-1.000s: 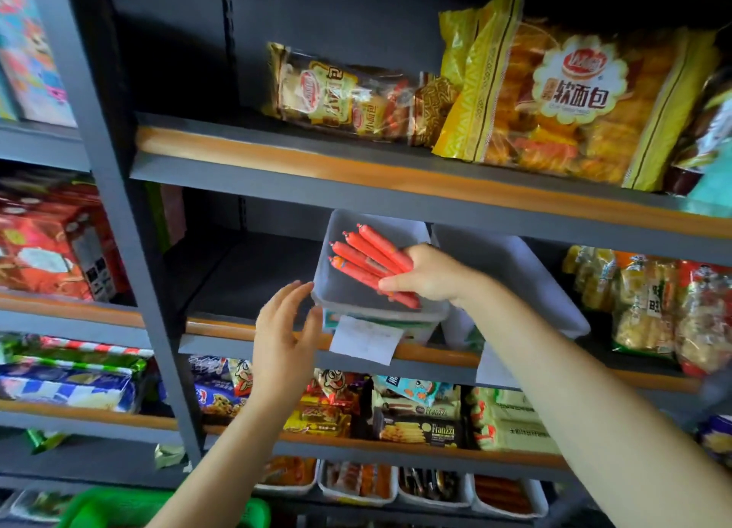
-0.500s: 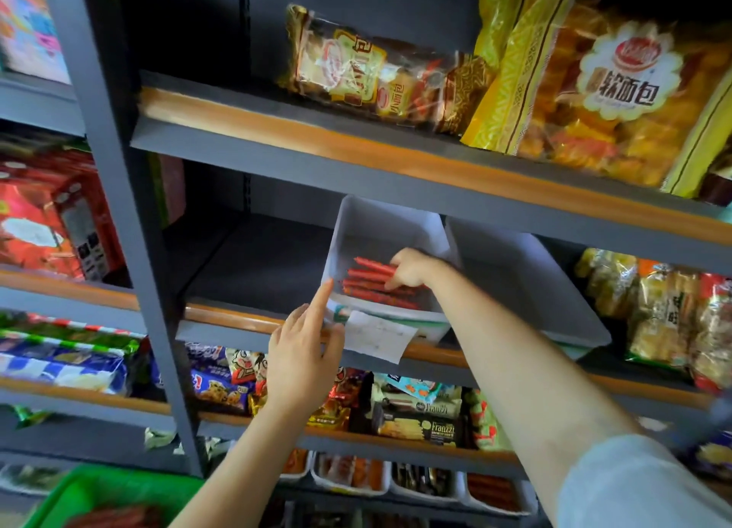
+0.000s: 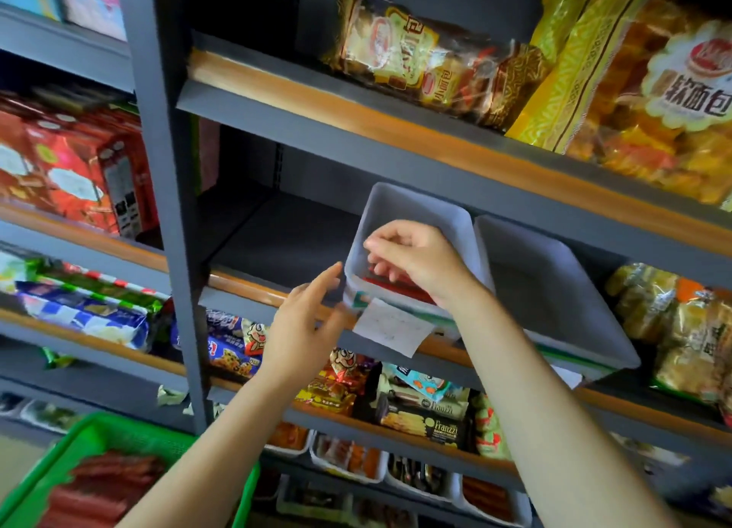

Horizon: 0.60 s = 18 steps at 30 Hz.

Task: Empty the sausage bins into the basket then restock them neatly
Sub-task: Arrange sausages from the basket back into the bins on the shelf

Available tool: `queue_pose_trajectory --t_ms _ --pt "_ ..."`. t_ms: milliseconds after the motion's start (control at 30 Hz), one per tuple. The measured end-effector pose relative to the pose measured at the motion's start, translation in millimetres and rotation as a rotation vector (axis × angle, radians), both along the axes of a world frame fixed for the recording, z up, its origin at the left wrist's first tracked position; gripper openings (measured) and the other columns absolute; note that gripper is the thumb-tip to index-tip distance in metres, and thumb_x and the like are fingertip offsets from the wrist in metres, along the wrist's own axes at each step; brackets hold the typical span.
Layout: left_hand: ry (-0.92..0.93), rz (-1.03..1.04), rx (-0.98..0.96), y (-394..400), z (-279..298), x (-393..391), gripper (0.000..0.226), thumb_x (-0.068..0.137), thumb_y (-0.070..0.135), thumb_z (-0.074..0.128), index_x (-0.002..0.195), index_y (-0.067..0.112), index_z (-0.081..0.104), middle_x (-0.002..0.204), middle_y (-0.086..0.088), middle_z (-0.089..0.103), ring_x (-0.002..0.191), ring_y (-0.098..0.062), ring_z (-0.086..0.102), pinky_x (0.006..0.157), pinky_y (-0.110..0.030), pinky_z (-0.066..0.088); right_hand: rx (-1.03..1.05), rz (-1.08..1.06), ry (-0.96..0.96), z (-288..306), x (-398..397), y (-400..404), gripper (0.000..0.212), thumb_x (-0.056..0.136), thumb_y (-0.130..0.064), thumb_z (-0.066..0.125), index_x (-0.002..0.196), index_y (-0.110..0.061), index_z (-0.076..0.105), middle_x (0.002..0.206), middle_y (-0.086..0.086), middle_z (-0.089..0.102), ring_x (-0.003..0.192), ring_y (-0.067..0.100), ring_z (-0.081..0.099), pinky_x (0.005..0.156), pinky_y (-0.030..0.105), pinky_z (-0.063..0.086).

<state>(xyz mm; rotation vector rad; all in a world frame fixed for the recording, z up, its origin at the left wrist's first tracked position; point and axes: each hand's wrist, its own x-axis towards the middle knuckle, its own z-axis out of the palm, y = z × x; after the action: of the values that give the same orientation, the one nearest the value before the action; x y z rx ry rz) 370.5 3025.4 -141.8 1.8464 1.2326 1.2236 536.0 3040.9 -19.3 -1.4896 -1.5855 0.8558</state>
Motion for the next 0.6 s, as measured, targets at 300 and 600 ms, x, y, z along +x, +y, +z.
queue_pose_trajectory --t_ms 300,600 --pt "0.083 0.394 -0.513 -28 -172 -147 0.019 0.09 0.025 0.059 0.104 0.027 0.072 0.097 0.003 0.074 0.094 -0.022 0.068 0.078 -0.033 0.05 -0.473 0.374 -0.117 -200 -127 -18 0.011 0.091 -0.011 0.066 0.08 -0.014 0.066 0.066 0.006 0.065 0.054 0.009 0.059 0.056 0.027 0.048" --pt "0.427 0.417 -0.921 -135 -424 -229 0.055 0.083 0.051 0.05 0.116 0.011 0.069 0.114 -0.016 0.064 0.109 -0.037 0.059 0.089 -0.046 0.051 -0.892 0.287 -0.406 -542 -197 -40 0.012 0.082 -0.005 0.071 0.089 -0.012 0.065 0.084 0.008 0.066 0.076 0.02 0.058 0.066 0.026 0.043"
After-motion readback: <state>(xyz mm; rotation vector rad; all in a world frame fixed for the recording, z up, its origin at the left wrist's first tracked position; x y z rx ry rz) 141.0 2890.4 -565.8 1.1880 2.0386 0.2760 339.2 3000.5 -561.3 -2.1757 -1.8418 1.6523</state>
